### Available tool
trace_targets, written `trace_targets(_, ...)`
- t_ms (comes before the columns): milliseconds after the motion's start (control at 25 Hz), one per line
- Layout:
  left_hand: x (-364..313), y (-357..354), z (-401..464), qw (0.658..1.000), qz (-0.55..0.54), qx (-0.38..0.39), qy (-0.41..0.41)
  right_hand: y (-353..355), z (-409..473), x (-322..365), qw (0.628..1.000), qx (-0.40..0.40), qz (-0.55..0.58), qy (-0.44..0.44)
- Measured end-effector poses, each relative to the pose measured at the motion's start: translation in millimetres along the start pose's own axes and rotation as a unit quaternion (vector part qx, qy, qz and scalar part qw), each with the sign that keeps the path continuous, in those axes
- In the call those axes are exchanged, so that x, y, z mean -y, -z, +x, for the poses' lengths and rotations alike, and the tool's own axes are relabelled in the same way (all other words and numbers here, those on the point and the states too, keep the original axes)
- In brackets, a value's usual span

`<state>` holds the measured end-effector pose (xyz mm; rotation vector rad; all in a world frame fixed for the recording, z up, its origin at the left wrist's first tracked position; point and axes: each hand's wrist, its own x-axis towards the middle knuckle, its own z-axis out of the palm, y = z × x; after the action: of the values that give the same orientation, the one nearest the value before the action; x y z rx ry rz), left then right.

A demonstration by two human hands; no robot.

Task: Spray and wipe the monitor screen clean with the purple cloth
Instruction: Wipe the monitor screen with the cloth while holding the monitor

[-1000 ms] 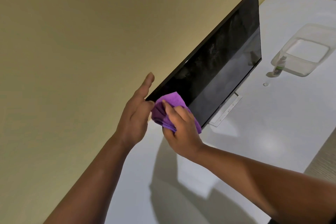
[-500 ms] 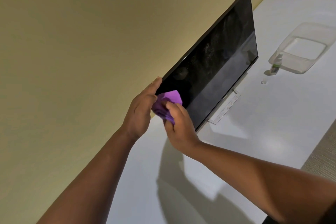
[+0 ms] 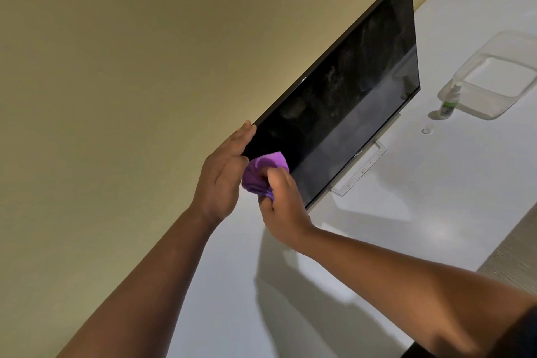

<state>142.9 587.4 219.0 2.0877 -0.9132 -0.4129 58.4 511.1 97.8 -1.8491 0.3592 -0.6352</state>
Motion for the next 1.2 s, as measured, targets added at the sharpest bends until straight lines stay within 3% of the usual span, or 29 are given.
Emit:
trace_targets(120,-7,-1,-2,0.999,-0.021,-0.016,0.02,4,-13,-19,0.994,0.075,-0.06,0.046)
trace_targets(240,-13,-4,-1,0.999,-0.028,-0.031,0.033,24,-32,-65,0.984,0.133,-0.106,-0.047)
trace_targets(320,-15,-7,-1,0.998,-0.03,-0.043,0.041,33,-34,-72,0.984,0.123,-0.094,-0.092)
trace_targets(520,-18,-10,0,0.996,-0.027,-0.058,0.06,25,1,-29,0.997,0.073,0.001,0.008)
trace_targets(680,-17,-9,-1,0.996,-0.016,-0.058,0.064,17,-19,-59,0.967,0.15,-0.143,0.147)
trace_targets(760,-16,-9,-2,0.996,-0.008,-0.063,0.061,29,-30,-82,0.97,0.204,-0.125,0.042)
trace_targets(920,-11,-10,0,0.997,0.014,-0.061,0.043,40,-25,-77,0.99,0.094,-0.016,-0.109)
trace_targets(1040,-7,-8,0,0.996,0.062,-0.052,0.025,16,-18,-39,0.998,0.037,0.012,-0.049)
trace_targets(1200,-3,-4,-1,0.993,0.11,-0.031,-0.012,1,-29,-31,0.998,0.039,-0.014,-0.047)
